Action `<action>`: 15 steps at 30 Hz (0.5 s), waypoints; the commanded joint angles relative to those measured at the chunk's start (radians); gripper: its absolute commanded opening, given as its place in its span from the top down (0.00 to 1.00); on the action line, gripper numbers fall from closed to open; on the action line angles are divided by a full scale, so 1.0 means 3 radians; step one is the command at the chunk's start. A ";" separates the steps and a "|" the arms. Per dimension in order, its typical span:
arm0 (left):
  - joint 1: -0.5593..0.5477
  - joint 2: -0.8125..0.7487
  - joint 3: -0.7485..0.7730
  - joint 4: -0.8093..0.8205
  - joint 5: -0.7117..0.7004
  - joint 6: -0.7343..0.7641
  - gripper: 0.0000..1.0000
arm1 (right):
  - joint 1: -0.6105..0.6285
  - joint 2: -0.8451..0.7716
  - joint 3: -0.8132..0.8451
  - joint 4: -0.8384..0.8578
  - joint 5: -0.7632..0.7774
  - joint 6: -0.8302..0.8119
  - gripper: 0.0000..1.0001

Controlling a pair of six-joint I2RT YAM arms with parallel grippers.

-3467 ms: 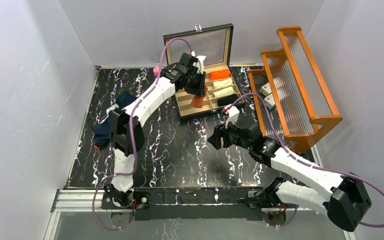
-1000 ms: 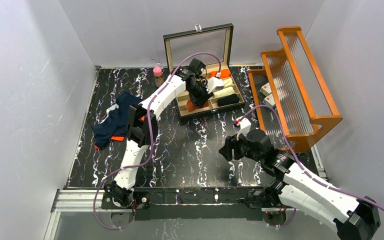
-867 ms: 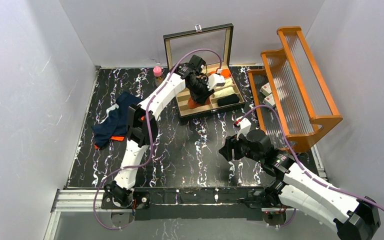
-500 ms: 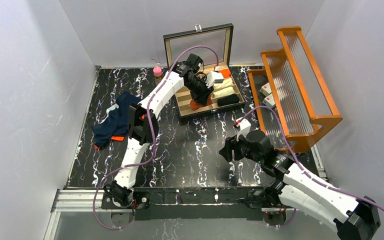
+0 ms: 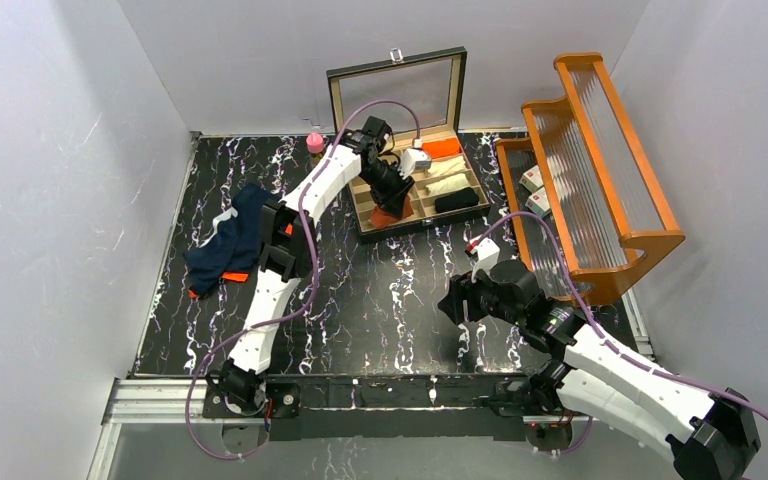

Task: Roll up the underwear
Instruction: Place the underwear in the storage box.

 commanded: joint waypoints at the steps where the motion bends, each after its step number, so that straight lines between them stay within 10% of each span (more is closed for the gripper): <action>1: -0.0011 -0.0024 0.0119 -0.0070 -0.0095 0.0048 1.00 | 0.0014 0.0007 0.0026 0.0100 0.0013 -0.0020 0.31; 15: -0.0233 0.0001 0.0009 -0.0070 -0.0735 0.0414 1.00 | 0.0009 0.0007 0.0026 0.0099 0.0009 -0.0019 0.31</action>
